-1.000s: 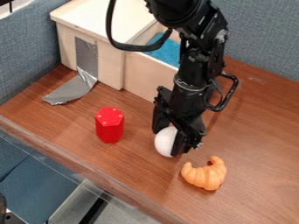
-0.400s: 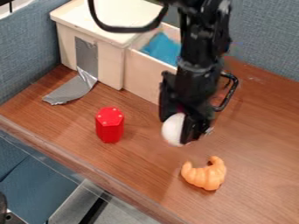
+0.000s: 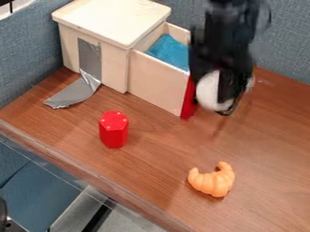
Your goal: Put the egg inside the drawer
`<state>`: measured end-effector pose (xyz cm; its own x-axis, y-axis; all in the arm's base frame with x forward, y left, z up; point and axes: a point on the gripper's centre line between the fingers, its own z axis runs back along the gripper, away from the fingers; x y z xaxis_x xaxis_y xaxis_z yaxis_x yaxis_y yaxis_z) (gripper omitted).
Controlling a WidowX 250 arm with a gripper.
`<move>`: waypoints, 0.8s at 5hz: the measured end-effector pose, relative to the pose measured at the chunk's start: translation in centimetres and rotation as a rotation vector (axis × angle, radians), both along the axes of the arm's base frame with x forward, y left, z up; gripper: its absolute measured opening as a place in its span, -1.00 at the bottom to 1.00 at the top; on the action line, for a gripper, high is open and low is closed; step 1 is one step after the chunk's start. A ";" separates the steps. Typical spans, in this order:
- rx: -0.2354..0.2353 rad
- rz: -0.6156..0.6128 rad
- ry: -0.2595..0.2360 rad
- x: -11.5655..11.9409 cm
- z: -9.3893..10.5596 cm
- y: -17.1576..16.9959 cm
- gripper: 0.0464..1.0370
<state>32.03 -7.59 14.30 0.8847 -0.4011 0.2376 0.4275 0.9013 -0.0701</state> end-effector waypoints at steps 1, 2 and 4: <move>-0.036 0.097 0.005 2.6 1.0 2.7 0.50; -0.055 0.158 0.019 4.5 1.0 4.8 0.50; -0.042 0.262 0.052 6.2 -0.2 9.1 0.50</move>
<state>38.21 1.50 14.06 0.9685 -0.1477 0.2007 0.1750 0.9766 -0.1254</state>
